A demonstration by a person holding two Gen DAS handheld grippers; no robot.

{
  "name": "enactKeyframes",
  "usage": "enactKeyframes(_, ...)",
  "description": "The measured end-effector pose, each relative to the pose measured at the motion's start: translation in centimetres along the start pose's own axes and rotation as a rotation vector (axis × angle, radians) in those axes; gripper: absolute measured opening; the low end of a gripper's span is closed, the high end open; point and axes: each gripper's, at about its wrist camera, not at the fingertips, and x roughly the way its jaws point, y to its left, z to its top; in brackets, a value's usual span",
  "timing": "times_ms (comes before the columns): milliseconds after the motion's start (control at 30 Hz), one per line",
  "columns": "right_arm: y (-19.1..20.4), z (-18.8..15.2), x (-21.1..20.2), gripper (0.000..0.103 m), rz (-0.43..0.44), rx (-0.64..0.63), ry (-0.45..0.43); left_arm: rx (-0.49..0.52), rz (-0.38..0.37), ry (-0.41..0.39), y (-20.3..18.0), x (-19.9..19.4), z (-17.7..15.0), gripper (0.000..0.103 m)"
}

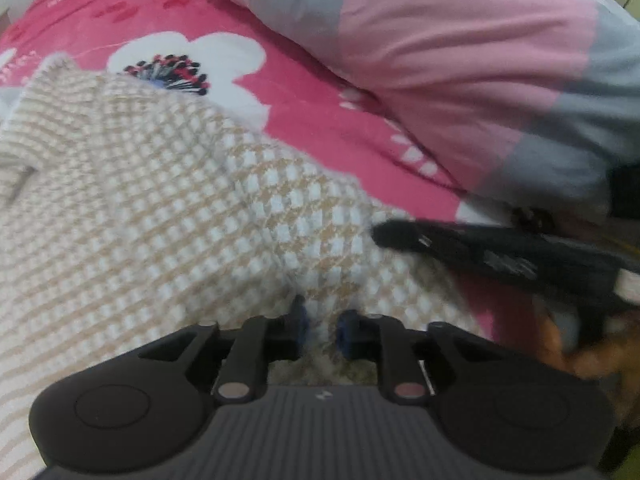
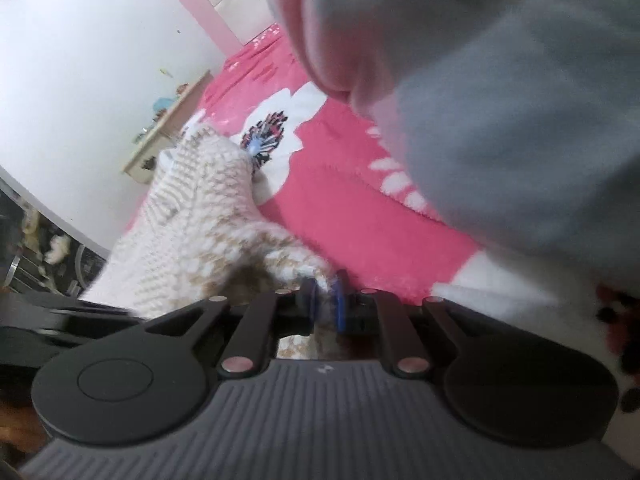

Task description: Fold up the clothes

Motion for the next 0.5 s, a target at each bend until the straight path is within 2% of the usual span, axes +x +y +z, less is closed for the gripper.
enactKeyframes(67, 0.2, -0.2, -2.0, 0.018, -0.04, -0.032, -0.026, -0.053, -0.035, -0.006, 0.2, 0.1, 0.6, 0.04)
enactKeyframes(133, 0.3, -0.7, -4.1, 0.028, -0.078, -0.049, -0.066, -0.113, -0.079, -0.003, 0.7, -0.5, 0.7, 0.048)
enactKeyframes(200, -0.1, -1.8, -6.3, 0.029, -0.053, -0.005, -0.084, -0.179, -0.116, -0.007, 1.5, -1.7, 0.2, 0.052)
enactKeyframes(300, -0.3, -4.2, -9.3, 0.033, 0.011, 0.04, -0.06, -0.293, -0.16, -0.028, 3.7, -4.5, -2.0, 0.058)
enactKeyframes(367, -0.1, -6.1, -10.9, 0.042, 0.049, 0.067, -0.032, -0.356, -0.156, -0.041, 5.2, -6.4, -3.9, 0.059)
enactKeyframes(500, 0.6, -8.7, -12.4, 0.045, 0.077, 0.091, 0.025, -0.399, -0.048, 0.015, 7.1, -8.1, -8.8, 0.054)
